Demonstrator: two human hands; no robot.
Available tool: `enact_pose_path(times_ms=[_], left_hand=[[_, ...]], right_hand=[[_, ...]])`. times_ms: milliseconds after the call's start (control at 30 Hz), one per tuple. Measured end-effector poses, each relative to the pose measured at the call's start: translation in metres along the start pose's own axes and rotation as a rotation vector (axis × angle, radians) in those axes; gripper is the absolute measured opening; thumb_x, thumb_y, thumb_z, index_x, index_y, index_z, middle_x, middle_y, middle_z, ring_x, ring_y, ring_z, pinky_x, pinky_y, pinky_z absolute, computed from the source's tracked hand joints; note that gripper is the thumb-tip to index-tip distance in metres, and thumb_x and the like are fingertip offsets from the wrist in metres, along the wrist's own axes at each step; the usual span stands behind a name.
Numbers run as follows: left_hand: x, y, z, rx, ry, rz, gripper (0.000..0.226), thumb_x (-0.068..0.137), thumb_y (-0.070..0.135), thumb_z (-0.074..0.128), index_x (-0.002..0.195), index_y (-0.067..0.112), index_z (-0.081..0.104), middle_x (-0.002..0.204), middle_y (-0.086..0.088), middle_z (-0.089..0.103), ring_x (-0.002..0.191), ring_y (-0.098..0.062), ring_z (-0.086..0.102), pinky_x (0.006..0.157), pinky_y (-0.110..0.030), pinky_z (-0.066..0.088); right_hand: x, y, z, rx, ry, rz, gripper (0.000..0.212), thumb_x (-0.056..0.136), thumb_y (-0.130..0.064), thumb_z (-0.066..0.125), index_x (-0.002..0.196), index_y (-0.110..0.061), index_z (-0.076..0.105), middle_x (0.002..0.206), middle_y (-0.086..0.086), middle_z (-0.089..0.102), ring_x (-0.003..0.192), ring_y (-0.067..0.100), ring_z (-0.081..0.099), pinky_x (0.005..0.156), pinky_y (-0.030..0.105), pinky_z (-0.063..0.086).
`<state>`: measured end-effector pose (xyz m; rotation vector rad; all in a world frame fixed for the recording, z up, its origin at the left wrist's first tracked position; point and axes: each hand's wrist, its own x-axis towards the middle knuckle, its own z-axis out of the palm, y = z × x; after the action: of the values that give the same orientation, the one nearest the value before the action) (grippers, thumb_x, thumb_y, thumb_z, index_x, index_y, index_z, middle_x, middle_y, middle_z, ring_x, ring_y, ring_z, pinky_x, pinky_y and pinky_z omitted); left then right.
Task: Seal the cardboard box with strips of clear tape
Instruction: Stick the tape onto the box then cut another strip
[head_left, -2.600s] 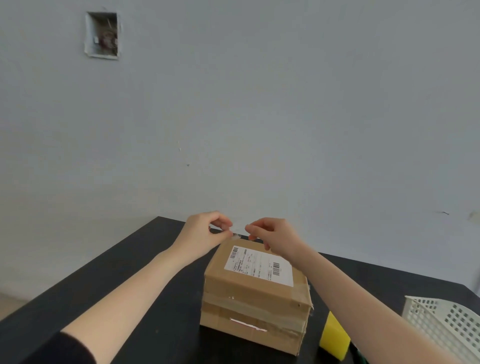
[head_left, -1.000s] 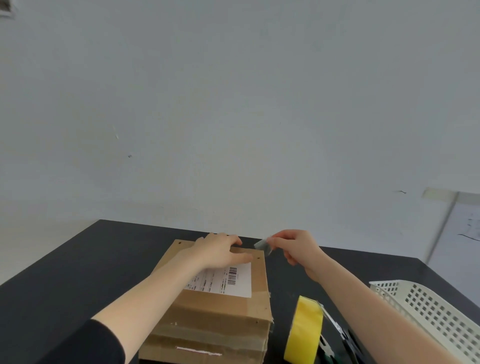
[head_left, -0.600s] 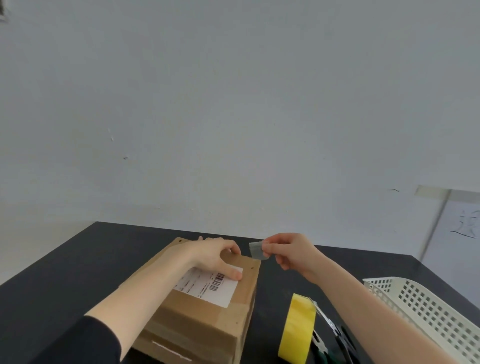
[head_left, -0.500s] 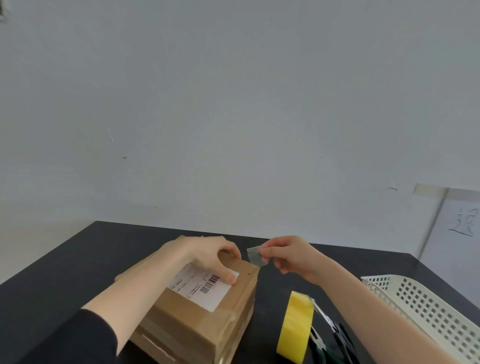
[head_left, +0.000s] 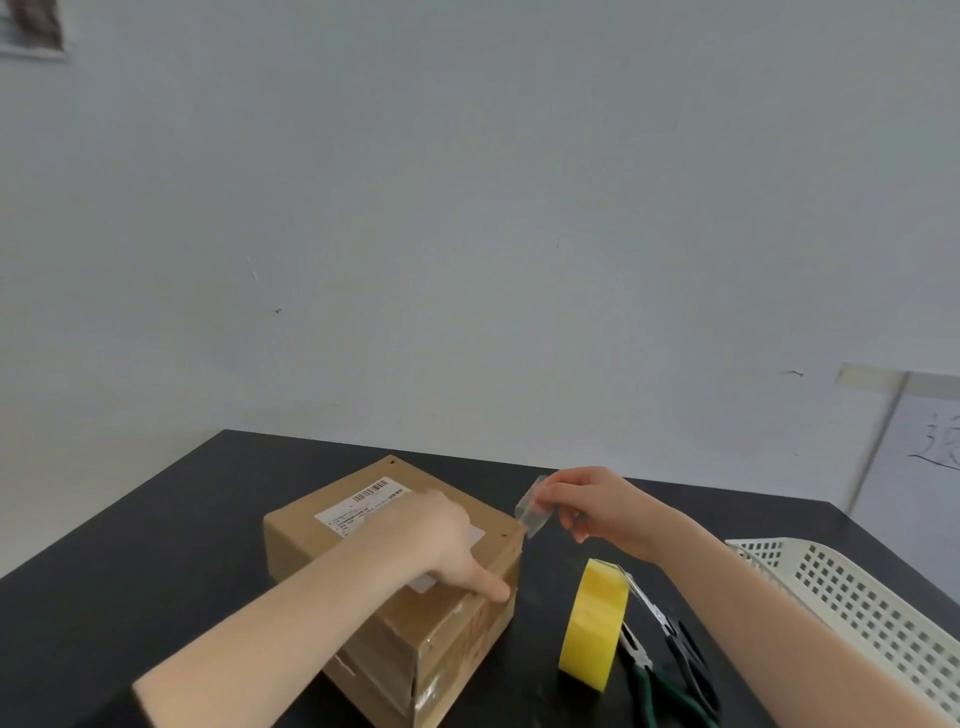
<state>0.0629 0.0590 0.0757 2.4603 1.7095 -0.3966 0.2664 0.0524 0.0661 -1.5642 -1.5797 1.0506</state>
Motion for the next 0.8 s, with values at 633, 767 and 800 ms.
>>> enact_pose_path(times_ms=[633, 767, 800], left_hand=[[-0.002, -0.063, 0.007, -0.189, -0.009, 0.260, 0.100, 0.072, 0.038, 0.076, 0.147, 0.051, 0.012, 0.158, 0.023, 0.001, 0.147, -0.018, 0.009, 0.112, -0.044, 0.031], [-0.004, -0.062, 0.008, -0.273, 0.020, 0.285, 0.093, 0.071, 0.045, 0.078, 0.146, 0.050, 0.022, 0.158, 0.019, 0.009, 0.146, -0.019, 0.013, 0.110, -0.042, 0.031], [-0.003, -0.061, 0.009, -0.337, 0.047, 0.292, 0.088, 0.070, 0.051, 0.078, 0.143, 0.050, 0.028, 0.156, 0.018, 0.016, 0.144, -0.018, 0.019, 0.108, -0.041, 0.034]], right_hand=[[-0.021, -0.002, 0.049, 0.017, 0.187, 0.080, 0.022, 0.087, -0.028, 0.065, 0.077, -0.010, 0.073, 0.061, 0.000, 0.046, 0.054, 0.014, 0.034, 0.049, 0.024, 0.032], [-0.023, -0.002, 0.058, 0.075, 0.182, 0.095, 0.021, 0.088, -0.026, 0.064, 0.076, -0.010, 0.069, 0.069, 0.002, 0.050, 0.053, 0.014, 0.031, 0.047, 0.024, 0.030], [-0.023, -0.002, 0.059, 0.090, 0.185, 0.099, 0.020, 0.088, -0.026, 0.064, 0.077, -0.009, 0.069, 0.072, 0.003, 0.051, 0.053, 0.014, 0.030, 0.047, 0.024, 0.029]])
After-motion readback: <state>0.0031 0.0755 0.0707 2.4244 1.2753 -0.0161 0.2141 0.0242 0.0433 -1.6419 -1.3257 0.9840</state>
